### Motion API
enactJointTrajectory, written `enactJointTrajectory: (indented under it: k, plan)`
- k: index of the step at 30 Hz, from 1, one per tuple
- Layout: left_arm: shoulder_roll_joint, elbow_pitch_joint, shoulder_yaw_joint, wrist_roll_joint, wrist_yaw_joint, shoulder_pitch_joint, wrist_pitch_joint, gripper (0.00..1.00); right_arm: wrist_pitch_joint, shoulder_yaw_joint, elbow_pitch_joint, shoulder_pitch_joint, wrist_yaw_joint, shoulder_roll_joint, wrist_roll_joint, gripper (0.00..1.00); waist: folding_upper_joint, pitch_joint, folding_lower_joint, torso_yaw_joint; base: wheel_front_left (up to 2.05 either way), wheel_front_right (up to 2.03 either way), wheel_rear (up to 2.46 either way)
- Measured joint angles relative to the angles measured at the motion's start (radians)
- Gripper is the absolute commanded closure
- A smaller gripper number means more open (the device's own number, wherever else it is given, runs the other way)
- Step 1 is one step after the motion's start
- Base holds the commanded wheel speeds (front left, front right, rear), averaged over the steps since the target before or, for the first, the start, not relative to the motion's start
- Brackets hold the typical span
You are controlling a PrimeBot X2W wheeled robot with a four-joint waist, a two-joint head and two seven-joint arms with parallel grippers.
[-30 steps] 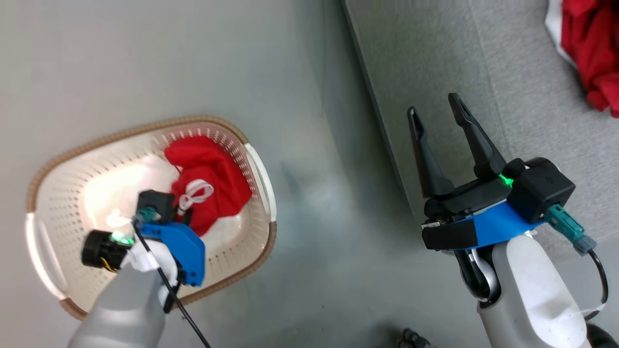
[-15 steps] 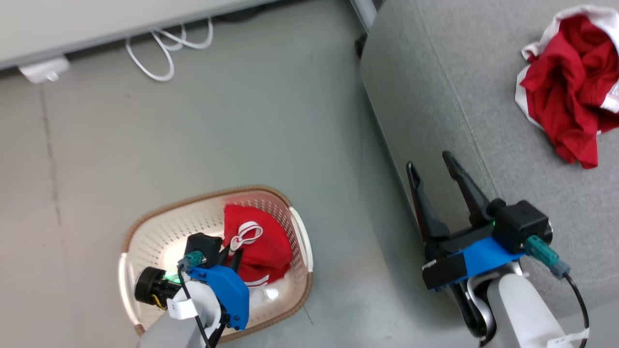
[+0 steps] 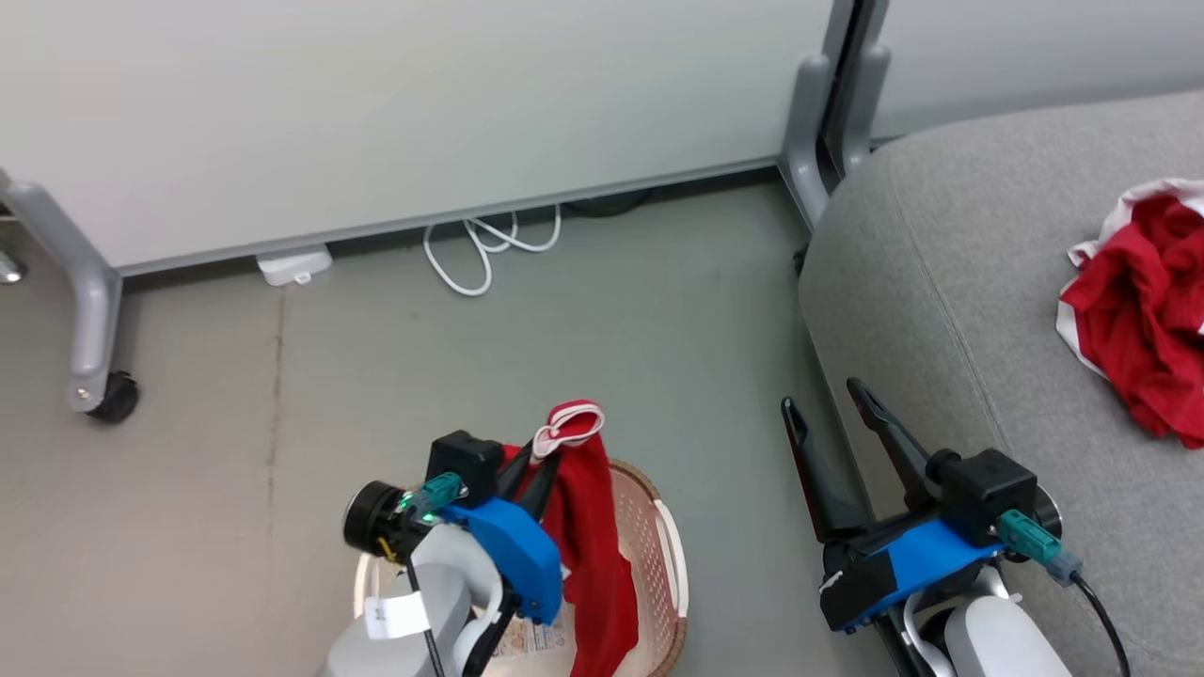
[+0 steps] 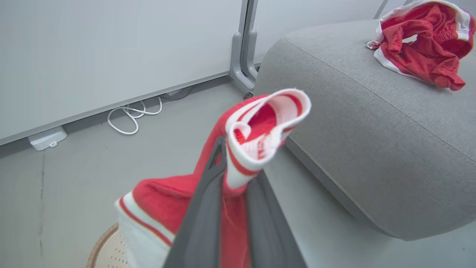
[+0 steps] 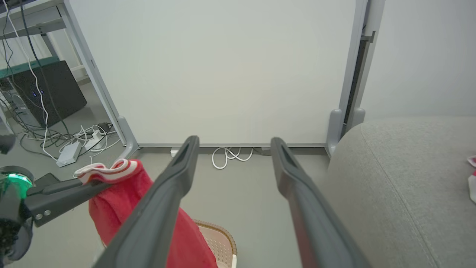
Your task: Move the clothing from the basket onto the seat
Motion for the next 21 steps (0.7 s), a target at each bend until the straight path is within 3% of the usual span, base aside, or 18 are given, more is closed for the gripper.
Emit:
enactJointTrajectory:
  k: [11,21]
  plan:
    - [-0.02,-0.148,-0.023,0.051,0.0,-0.067,0.0,1.0,0.019,0.012,-0.002,0.035,0.0,0.0,0.01,0.0,0.0,-0.071,0.0001,0.062,0.0,0.0,0.0]
    - [-0.028,-0.152,-0.054,0.021,0.0,-0.167,0.0,1.0,0.026,0.038,0.006,0.042,0.0,0.0,0.017,0.0,-0.0001,-0.098,0.0003,0.085,0.0,0.0,0.0]
